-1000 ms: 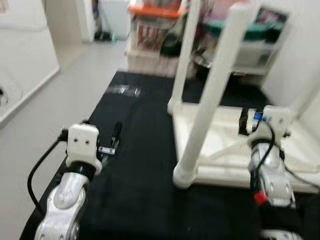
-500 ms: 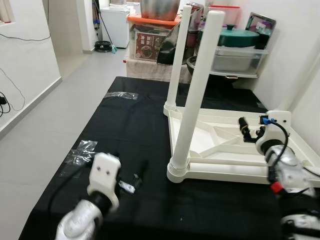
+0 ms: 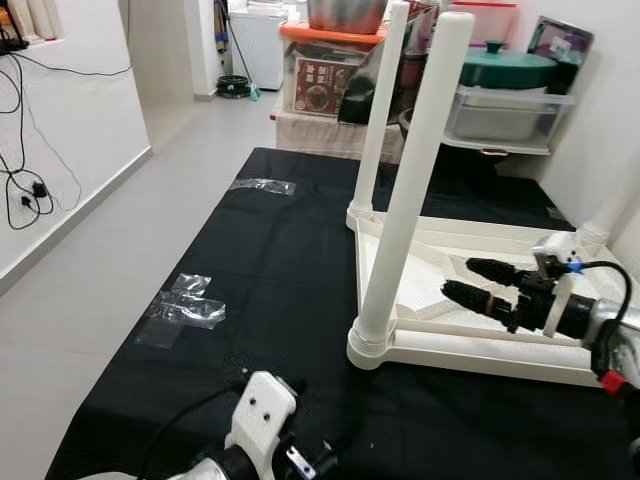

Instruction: Building children table

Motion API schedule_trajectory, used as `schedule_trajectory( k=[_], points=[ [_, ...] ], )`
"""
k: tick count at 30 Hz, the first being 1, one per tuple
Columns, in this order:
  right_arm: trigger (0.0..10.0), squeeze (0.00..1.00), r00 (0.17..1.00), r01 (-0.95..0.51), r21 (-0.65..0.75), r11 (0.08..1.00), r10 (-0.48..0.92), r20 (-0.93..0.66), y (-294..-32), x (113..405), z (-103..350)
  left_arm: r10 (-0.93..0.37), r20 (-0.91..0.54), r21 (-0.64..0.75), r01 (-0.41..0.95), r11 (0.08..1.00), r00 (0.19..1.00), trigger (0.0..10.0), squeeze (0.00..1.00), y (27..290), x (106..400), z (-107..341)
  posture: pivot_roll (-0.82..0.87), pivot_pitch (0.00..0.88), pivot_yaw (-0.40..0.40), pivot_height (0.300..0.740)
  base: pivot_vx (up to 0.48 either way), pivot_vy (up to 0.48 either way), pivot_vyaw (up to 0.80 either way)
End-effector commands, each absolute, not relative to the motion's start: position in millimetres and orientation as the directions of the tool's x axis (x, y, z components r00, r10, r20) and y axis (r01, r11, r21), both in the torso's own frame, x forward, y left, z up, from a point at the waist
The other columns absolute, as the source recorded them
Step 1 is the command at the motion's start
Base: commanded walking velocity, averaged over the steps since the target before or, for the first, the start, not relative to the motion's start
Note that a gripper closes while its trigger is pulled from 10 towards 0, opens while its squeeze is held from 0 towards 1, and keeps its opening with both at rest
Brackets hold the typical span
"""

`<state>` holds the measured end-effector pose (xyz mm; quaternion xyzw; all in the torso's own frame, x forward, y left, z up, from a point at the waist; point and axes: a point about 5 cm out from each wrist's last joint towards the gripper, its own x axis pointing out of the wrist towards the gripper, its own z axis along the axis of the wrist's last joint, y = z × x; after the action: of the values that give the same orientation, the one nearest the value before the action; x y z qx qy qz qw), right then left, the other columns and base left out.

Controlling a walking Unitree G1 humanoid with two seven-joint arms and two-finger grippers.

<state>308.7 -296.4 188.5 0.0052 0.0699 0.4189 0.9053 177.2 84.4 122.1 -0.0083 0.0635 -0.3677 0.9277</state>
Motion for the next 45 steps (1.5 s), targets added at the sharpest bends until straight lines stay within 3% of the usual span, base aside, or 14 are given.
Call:
schedule_trajectory(
  k=[1,7,8,10,18,27,34,45],
  points=[
    [10.0,1.00,0.570,-0.814,0.086,0.574,0.819,-0.072,-294,307,199,-0.688,-0.119,-0.069,0.685,0.725,0.716,10.0,0.00,85,176,120,0.10,0.039,-0.075,0.740,0.000,0.000,0.00],
    [10.0,0.95,0.501,-0.862,0.074,0.501,0.865,-0.024,-282,307,205,-0.698,-0.127,-0.061,0.697,0.715,0.705,10.0,0.00,84,175,119,0.10,0.042,-0.073,0.740,0.000,0.000,0.00],
    [10.0,0.00,0.471,-0.880,0.066,0.471,0.882,-0.016,-278,306,206,-0.700,-0.127,-0.059,0.699,0.713,0.703,10.0,0.00,84,175,119,0.10,0.044,-0.073,0.740,0.000,0.000,0.00],
    [10.0,0.00,0.409,-0.912,0.039,0.408,0.912,0.024,-263,308,212,-0.702,-0.128,-0.054,0.701,0.711,0.701,10.0,0.00,84,175,118,0.10,0.042,-0.070,0.740,0.000,0.000,0.00],
    [10.0,0.00,0.338,-0.941,0.009,0.338,0.939,0.069,-245,313,220,-0.705,-0.127,-0.039,0.706,0.707,0.698,10.0,0.00,85,175,118,0.11,0.040,-0.072,0.740,0.000,0.000,0.00],
    [10.0,0.00,0.319,-0.947,0.006,0.320,0.943,0.093,-235,313,223,-0.707,-0.123,-0.035,0.708,0.705,0.697,10.0,0.00,85,175,119,0.11,0.038,-0.072,0.740,0.000,0.000,0.00],
    [10.0,0.00,0.305,-0.952,-0.008,0.307,0.949,0.085,-207,320,214,-0.689,-0.079,-0.003,0.691,0.723,0.720,10.0,0.00,83,179,125,0.11,0.041,-0.076,0.740,0.000,0.000,0.00],
    [10.0,0.00,0.306,-0.951,-0.018,0.308,0.949,0.078,-191,325,212,-0.689,-0.077,-0.001,0.691,0.722,0.720,10.0,0.00,83,178,126,0.11,0.045,-0.076,0.740,0.000,0.000,0.00]
  ],
)
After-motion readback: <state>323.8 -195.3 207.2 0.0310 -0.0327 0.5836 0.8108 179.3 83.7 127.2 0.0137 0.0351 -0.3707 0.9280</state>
